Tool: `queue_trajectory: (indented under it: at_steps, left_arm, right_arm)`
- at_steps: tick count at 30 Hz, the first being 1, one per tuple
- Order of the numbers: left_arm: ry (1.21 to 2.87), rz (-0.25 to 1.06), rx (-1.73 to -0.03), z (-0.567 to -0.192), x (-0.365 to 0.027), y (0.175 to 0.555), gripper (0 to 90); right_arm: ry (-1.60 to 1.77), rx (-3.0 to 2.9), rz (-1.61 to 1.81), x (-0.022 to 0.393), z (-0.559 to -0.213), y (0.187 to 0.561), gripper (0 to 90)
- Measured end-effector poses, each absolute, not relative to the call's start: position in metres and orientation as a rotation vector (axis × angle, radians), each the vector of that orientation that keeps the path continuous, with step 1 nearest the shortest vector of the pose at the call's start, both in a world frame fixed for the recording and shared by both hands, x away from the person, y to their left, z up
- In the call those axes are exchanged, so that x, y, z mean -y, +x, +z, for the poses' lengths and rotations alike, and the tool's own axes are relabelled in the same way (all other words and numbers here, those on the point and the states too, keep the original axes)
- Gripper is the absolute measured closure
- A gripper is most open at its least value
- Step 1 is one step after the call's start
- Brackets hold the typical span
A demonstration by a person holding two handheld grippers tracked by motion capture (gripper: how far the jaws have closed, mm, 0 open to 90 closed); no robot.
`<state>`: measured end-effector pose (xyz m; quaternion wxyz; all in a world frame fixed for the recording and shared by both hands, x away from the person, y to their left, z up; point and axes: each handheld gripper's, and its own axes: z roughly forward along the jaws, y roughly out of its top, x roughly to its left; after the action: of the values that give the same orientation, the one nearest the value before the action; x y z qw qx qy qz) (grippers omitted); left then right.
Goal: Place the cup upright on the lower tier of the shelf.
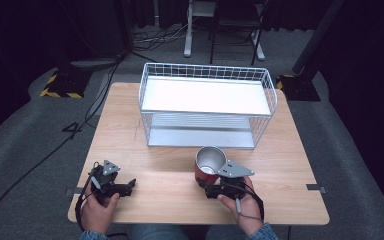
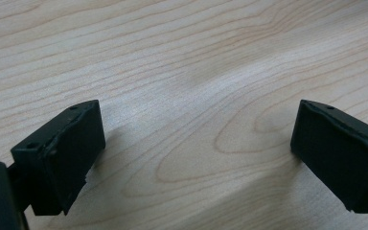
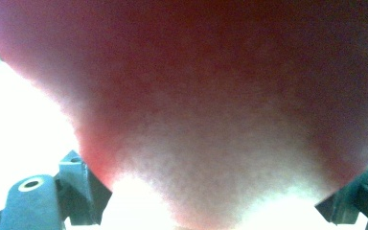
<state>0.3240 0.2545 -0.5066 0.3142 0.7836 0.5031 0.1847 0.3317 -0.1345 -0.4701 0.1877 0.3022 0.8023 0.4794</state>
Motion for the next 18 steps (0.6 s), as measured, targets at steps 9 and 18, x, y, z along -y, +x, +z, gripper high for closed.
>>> queue_trajectory:
  at_steps: [9, 18]
  left_arm:
    - [2.065, 0.487, -1.326, -0.507, -0.254, 0.324, 4.9]
    - [2.065, 0.486, -1.327, -0.507, -0.254, 0.324, 4.9]
  right_arm:
    - [0.865, -2.256, 1.345, 0.13, -0.461, 0.354, 17.2]
    - [0.886, -2.263, 1.33, 0.121, -0.456, 0.379, 17.2]
